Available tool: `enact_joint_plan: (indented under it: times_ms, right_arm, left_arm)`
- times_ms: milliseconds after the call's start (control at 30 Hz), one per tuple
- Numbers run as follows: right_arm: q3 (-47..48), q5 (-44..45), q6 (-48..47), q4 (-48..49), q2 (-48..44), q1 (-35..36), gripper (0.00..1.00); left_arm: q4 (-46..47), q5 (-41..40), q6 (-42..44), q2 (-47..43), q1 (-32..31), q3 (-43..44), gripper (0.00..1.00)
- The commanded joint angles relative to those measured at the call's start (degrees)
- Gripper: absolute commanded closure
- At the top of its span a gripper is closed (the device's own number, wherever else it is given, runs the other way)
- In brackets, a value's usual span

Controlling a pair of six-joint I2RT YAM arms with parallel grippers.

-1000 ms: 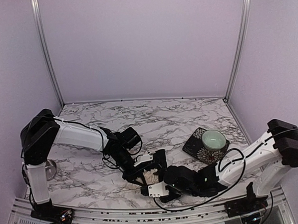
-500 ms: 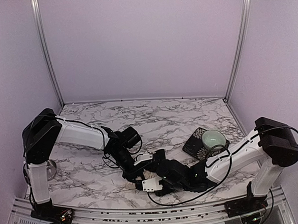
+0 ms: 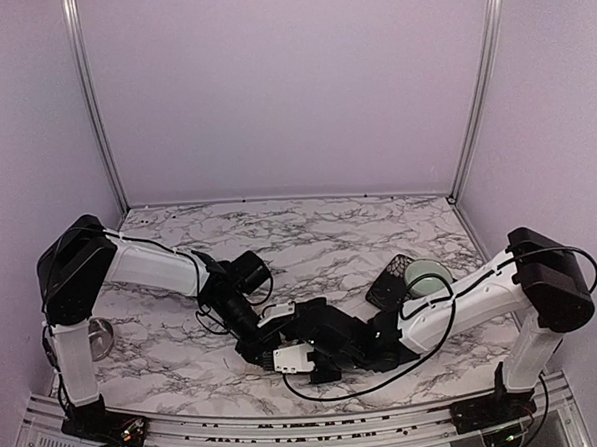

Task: Put away the umbrella

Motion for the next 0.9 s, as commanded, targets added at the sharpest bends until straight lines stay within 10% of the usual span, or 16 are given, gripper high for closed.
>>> enact_joint_plan:
  times_ms: [0,200,333,633,867]
  right_arm:
    - [2.22,-6.18,1.54,-13.58,4.54,-1.84,0.88]
    - [3.51,-13.31,4.76,-19.69,5.15,-3.5,0.94]
    - [4.81,-19.13,6.86,-22.55,4.99,-4.9,0.95]
    - [13.64,-41.92,11.8,-36.46,10.64,-11.53,0.96]
    - [18.57,-53.56,11.29,-43.93,15.5,-13.07,0.96]
  left_arm:
    - [8.79,-4.01,-6.8,-8.39,0.13,-10.12,0.39]
    - [40.95,-10.66,-11.0,-29.11,1.34,-30.5,0.15]
    - [50.68,-18.55,-9.57,-40.11,0.55,-39.67,0.16]
    - [52.69,-32.98,6.03,-54.05,-14.22,-51.49,0.22]
    - [48.03,-44.76,14.02,-47.07,-22.34,-49.2,0.18]
